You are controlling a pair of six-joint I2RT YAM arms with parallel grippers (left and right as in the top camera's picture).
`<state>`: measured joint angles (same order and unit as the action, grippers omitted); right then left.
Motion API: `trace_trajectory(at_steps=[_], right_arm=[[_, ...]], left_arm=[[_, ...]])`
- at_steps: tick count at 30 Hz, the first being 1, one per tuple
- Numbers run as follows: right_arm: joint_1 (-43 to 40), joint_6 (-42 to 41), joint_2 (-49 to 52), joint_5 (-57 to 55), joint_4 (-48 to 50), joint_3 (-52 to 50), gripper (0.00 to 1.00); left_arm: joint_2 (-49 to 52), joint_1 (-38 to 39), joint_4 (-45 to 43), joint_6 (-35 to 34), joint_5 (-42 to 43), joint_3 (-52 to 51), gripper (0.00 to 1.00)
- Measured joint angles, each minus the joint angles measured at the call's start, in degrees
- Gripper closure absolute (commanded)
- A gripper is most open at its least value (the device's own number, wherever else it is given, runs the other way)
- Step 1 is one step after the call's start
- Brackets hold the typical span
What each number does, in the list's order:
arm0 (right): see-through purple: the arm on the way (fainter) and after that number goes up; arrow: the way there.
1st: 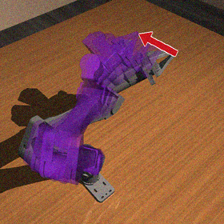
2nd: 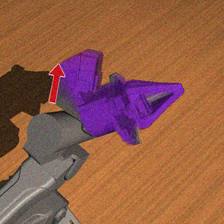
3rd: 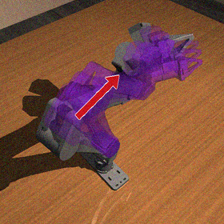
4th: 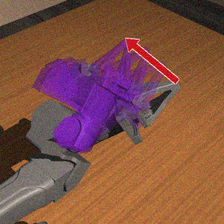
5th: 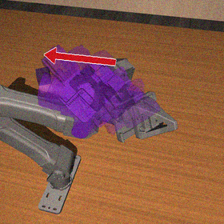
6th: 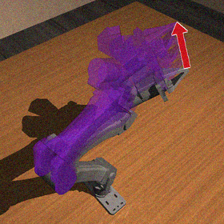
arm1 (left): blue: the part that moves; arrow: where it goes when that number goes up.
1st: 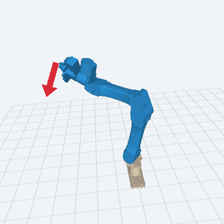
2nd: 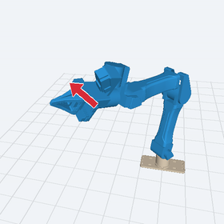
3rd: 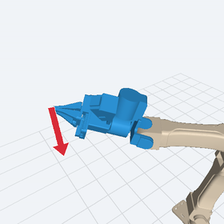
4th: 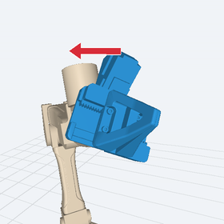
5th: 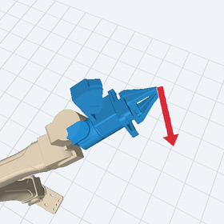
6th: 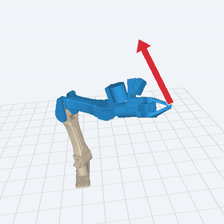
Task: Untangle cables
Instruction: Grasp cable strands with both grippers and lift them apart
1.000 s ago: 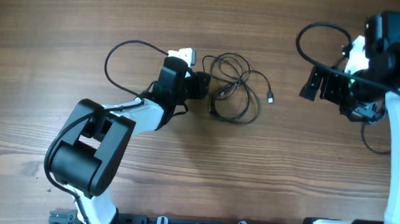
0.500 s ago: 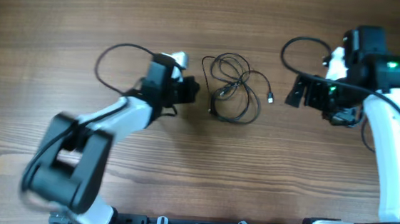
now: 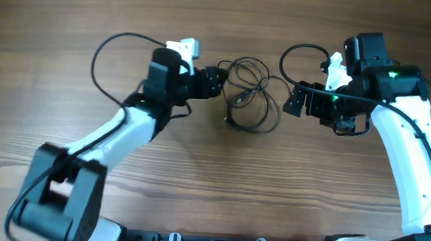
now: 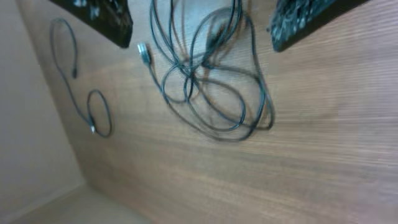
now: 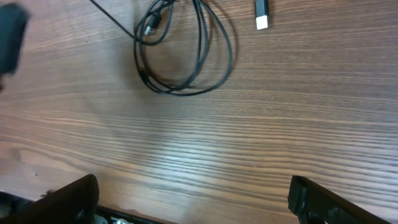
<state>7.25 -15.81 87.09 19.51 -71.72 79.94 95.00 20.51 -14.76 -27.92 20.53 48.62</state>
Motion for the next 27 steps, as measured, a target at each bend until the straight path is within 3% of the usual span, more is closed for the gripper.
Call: trace_trajectory(at_steps=[6,11,14,17,20,23,27], right_arm=[[0.0,-0.4,0.0,0.8,-0.7,0.0,0.00],[0.0,-0.5,0.0,1.1,-1.5,0.0,0.00],[0.0,-0.5,0.0,1.1,-1.5,0.0,0.00],[0.0,-0.5,0.0,1.1,-1.5,0.0,0.00],[0.0,-0.5,0.0,1.1,-1.5,0.0,0.00],[0.0,-0.6,0.0,1.1,-1.5,0.0,0.00],[0.0,-0.6,0.0,1.1,-1.8,0.0,0.00]], left_arm=[[8.8,3.7,-11.5,0.0,-4.7,0.1,0.24],[15.0,4.3,-14.6,0.0,-7.3,0.1,0.30],[17.2,4.4,-14.2,-0.2,-8.1,0.1,0.44],[17.6,4.5,-14.1,-0.2,-8.7,0.1,0.65],[17.6,4.5,-16.4,0.0,-8.0,0.1,0.75],[17.6,4.6,-18.3,-0.1,-7.1,0.1,0.96],[17.6,4.6,-19.0,-0.9,-5.7,0.1,0.96]])
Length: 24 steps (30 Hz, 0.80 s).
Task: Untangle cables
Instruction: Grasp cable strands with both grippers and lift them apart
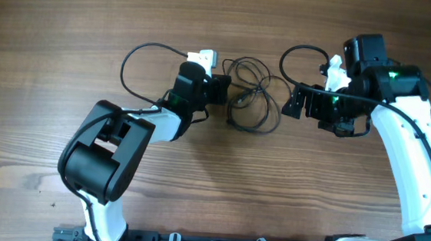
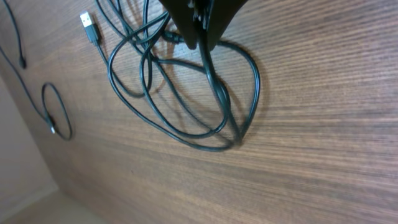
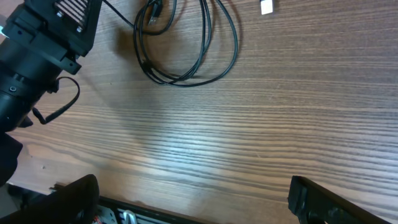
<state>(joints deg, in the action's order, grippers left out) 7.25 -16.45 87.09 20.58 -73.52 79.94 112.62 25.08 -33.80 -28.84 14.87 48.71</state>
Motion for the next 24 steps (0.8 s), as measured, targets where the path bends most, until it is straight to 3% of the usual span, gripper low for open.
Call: trace_trajectory(at_steps=[9,17,24], right_arm=[[0.0,0.0,0.0,0.0,1.7,0.0,0.00],[0.6,-0.1,0.0,0.0,9.7,-1.4,0.01],[5.5,-2.6,0.0,0.0,18.0,-6.6,0.02]], left_arm=[[-4.9,-1.0,10.6,-2.9,7.7,-0.2,0.96],[-28.5,-6.9,15.1,-7.9,32.9,0.0,0.96],[-36.9,-9.1,14.8,-13.8,42.7,-0.1,0.96]])
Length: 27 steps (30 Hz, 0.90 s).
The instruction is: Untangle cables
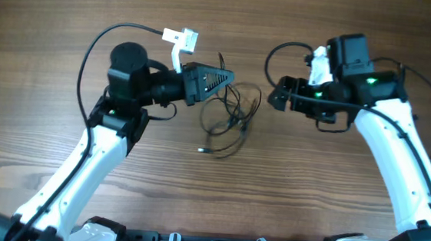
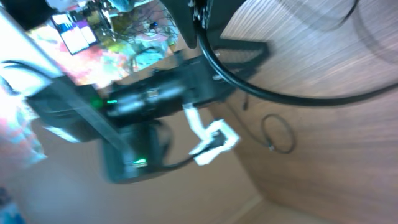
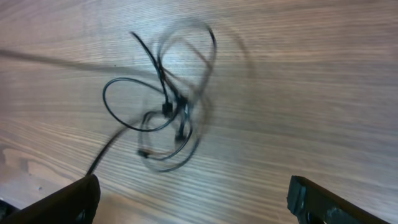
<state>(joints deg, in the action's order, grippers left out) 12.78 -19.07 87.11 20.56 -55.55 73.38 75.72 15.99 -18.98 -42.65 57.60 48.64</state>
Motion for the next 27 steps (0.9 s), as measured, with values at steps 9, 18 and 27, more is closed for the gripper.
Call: trace_trajectory(at_steps=[9,18,27], right_arm=[[5.4,-5.8,3.5,0.0,8.8,-6.8,0.02],[9.4,-9.8,6.4,1.6,13.5,-7.3,0.00],[13.7,-11.6,8.3,3.7,15.4,-7.3,0.00]], left_arm=[[-6.8,-4.2,-12.8,-8.7,2.6,0.0,0.96],[-9.3,-12.7,-20.7,-21.4,2.8,-0.1,0.96],[-9.4,-13.4,-36.0,-31.4,2.7,-0.1,0.96]])
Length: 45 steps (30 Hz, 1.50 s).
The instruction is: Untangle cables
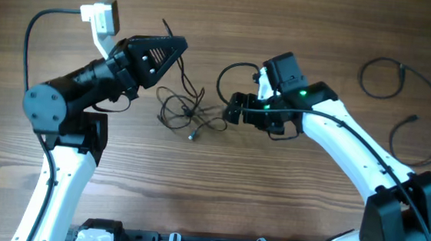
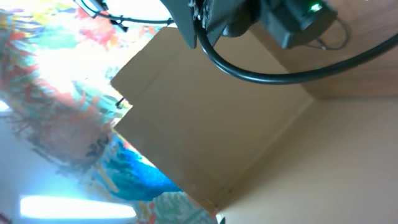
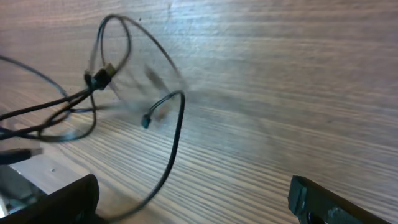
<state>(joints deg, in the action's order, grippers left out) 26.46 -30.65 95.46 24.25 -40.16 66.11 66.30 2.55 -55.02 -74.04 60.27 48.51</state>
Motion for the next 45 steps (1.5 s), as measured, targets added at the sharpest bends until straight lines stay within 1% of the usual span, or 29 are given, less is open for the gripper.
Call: trace_trajectory(at_steps=[4,11,14,18,26,31,34,45], right_arm=[[1.2,-1.1,0.2,0.2,2.0,0.0,0.00],[1.5,-5.2,0.2,0.4,9.7,-0.1,0.00],[1.5,-5.5,0.2,2.0,9.7,-0.1,0.00],[2.3,-3.5,0.4,6.3,8.8,-0.1,0.00],[9.2,1.2,1.1,10.6,5.9,-0.1,0.00],[11.8,2.1,1.1,10.8,5.9,-0.1,0.00],[12.7,1.6,1.1,8.6,5.9,-0.1,0.00],[14.3,0.9,1.1,4.9,7.1,-0.1,0.01]], left_arm=[[0.0,0.0,-1.9,-3.1,-0.3,0.0,0.96],[0.0,0.0,-6.5,-7.3,-0.4,0.0,0.96],[0.0,0.0,-7.8,-8.2,-0.4,0.0,0.96],[0.0,-0.5,-8.0,-8.7,-0.6,0.0,0.96],[0.0,-1.8,-8.0,-9.0,-2.1,0.0,0.96],[0.0,-2.4,-8.0,-9.0,-2.2,0.0,0.96],[0.0,-2.4,-8.0,-9.0,-2.2,0.0,0.96],[0.0,-2.5,-8.0,-9.0,-4.2,0.0,0.96]])
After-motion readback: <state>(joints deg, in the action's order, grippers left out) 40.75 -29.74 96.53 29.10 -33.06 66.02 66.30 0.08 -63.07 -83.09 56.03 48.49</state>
